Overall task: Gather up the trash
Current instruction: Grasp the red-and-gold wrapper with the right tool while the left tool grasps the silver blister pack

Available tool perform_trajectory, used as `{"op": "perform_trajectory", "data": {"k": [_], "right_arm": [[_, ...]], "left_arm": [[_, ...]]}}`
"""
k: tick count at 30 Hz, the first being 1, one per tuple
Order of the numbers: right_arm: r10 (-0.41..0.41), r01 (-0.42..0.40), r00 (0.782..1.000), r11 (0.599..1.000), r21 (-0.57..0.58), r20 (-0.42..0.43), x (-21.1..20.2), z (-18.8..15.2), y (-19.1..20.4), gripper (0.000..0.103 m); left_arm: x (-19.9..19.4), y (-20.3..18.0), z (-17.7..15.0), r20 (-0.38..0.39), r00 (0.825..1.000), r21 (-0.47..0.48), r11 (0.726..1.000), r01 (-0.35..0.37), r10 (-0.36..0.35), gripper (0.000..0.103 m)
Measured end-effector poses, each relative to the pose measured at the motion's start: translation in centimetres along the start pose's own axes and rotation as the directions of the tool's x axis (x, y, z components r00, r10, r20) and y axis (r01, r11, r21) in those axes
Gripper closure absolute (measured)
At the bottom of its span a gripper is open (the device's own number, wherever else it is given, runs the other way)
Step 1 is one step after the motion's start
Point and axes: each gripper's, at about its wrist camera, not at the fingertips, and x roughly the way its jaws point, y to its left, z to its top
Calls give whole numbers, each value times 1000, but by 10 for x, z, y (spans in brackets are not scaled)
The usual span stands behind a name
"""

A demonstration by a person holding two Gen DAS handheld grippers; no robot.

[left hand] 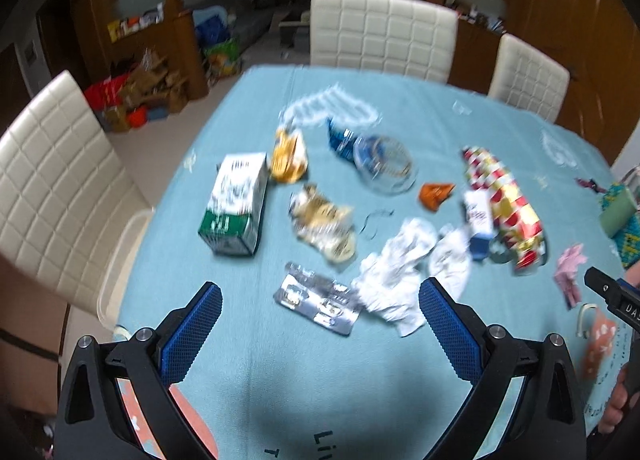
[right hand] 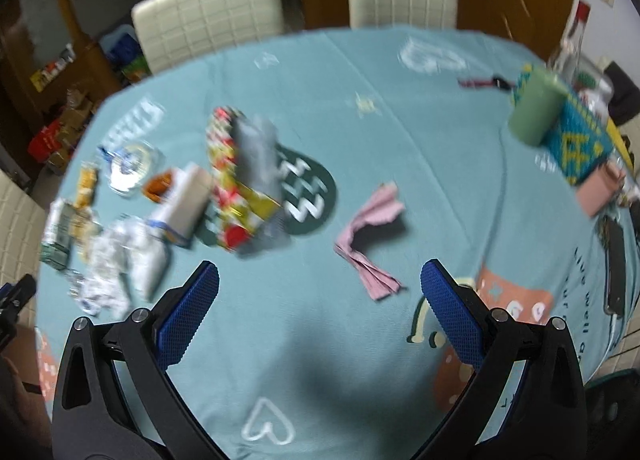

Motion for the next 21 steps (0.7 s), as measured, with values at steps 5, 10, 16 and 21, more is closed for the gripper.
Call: {"op": "perform_trajectory", "data": {"k": [5,10,16,21], "right_arm": [[6,-9,998,999,-39,-66,38,0,4,7],[-11,3,997,993,-118,-71,59,8,22,7],[44,-50,998,991,-122,-50,60,19,33,7],[57,-62,998,987,-151,-36,56,16,48,7]], "left_arm": [[26,3,1,-52,998,-16,999,-29,28,7],[49,7,5,-99,993,-42,997,-71,66,7],[77,17,9,-184,982,-111,992,-65,44,7],[92,11,5,-224,975,-113,993,-26,0,20]]}}
